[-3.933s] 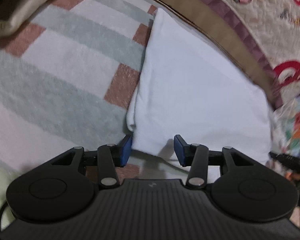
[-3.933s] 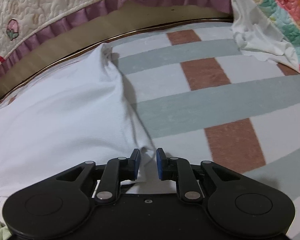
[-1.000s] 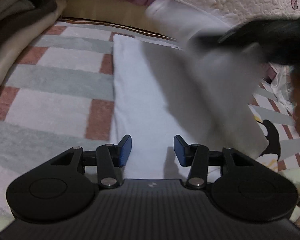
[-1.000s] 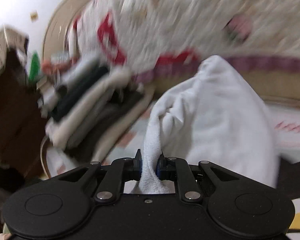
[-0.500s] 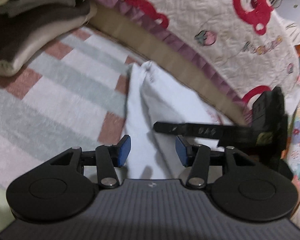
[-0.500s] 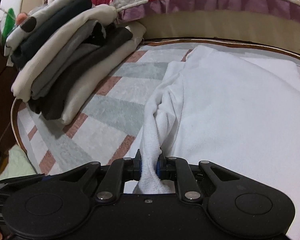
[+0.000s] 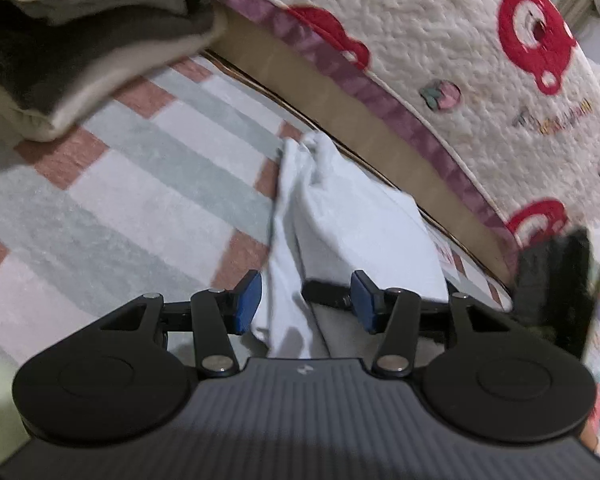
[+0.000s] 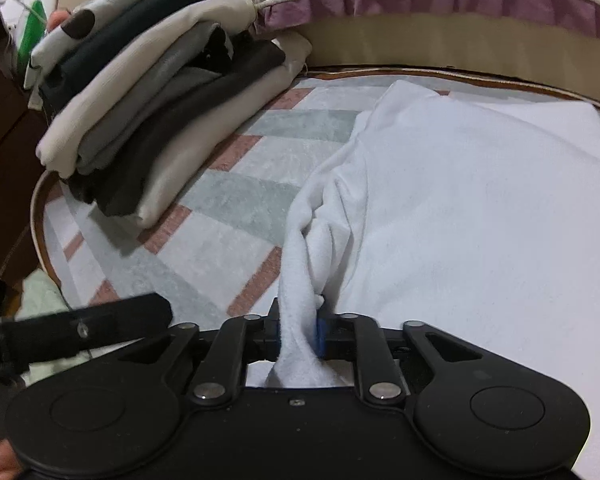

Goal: Fold clothes

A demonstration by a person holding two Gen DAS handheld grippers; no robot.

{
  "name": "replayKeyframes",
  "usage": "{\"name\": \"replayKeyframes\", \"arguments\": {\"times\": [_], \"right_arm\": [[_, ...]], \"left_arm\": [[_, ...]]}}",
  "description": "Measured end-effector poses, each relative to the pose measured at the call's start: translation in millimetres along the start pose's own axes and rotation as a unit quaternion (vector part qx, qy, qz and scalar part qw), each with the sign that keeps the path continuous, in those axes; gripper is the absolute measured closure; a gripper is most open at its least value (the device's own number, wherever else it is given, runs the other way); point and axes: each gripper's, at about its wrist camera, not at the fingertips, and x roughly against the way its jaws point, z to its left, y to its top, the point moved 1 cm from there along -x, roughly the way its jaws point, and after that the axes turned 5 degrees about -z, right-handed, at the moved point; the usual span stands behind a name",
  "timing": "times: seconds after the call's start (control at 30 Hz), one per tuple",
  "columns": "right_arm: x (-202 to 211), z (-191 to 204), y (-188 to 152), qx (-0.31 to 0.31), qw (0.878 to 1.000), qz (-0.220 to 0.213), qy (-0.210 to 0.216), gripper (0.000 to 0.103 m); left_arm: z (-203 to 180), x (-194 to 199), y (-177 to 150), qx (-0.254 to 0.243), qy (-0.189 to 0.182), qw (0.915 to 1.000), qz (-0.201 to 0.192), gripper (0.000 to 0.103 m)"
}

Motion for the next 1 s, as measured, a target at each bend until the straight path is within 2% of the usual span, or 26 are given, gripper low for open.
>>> {"name": "replayKeyframes", "arguments": {"times": [0.03,0.1,0.23,0.27,0.47,0.53,0.6,0.63,0.67,0.77,0.83,0.87,0.93,1.0], "right_arm": [[3,4,-2,0.009,1.000,0.002,0.008,0.064],[13,11,-10,0.020,0.999,0.011,0.028,0.056],[49,1,-28,-0.034,0.993,0.021,0.114,0.056],[59,-5,-28,-0.035,0.993,0.014,0.114,0.056],[119,-44,-23,0.005,0.999,-0.051,0.012,0.052],[126,-61,-30,0.020,0.997,-0.059,-0.040,0.052],[126,-75,-35,0.016,0.996,-0.062,-0.068,0.052],[125,-82,-36,0.005,0.995,-0.067,-0.069,0.052],[125,-88,-38,-0.005,0.995,-0.073,-0.071,0.052],[125,-93,-36,-0.027,0.993,-0.085,-0.073,0.052],[127,-91,-35,-0.011,0.993,-0.090,-0.079,0.051],[126,-90,-36,-0.001,0.992,-0.088,-0.088,0.051],[124,-92,-37,0.007,0.991,-0.077,-0.108,0.051],[119,-103,-41,-0.017,0.992,-0.064,-0.111,0.050]], "left_arm": [[1,2,0,0.005,-0.003,1.0000,-0.003,0.056],[3,3,0,0.008,-0.007,0.9999,-0.002,0.056],[2,0,-1,-0.007,-0.014,0.9998,0.012,0.055],[0,-3,-1,-0.011,-0.021,0.9995,0.019,0.055],[-13,-20,-1,-0.033,-0.061,0.9958,0.059,0.048],[-18,-30,-2,-0.050,-0.054,0.9950,0.068,0.045],[-19,-45,-1,-0.064,-0.044,0.9937,0.080,0.044],[-18,-52,0,-0.071,-0.040,0.9930,0.086,0.049],[-17,-59,1,-0.077,-0.035,0.9922,0.091,0.095],[-19,-47,12,-0.085,-0.065,0.9913,0.076,0.096],[-5,-34,17,-0.031,-0.059,0.9953,0.071,0.096],[3,-33,16,-0.022,-0.043,0.9963,0.071,0.096],[13,-38,7,-0.040,0.000,0.9948,0.094,0.095],[13,-43,-4,-0.064,0.016,0.9907,0.119,0.095]]}}
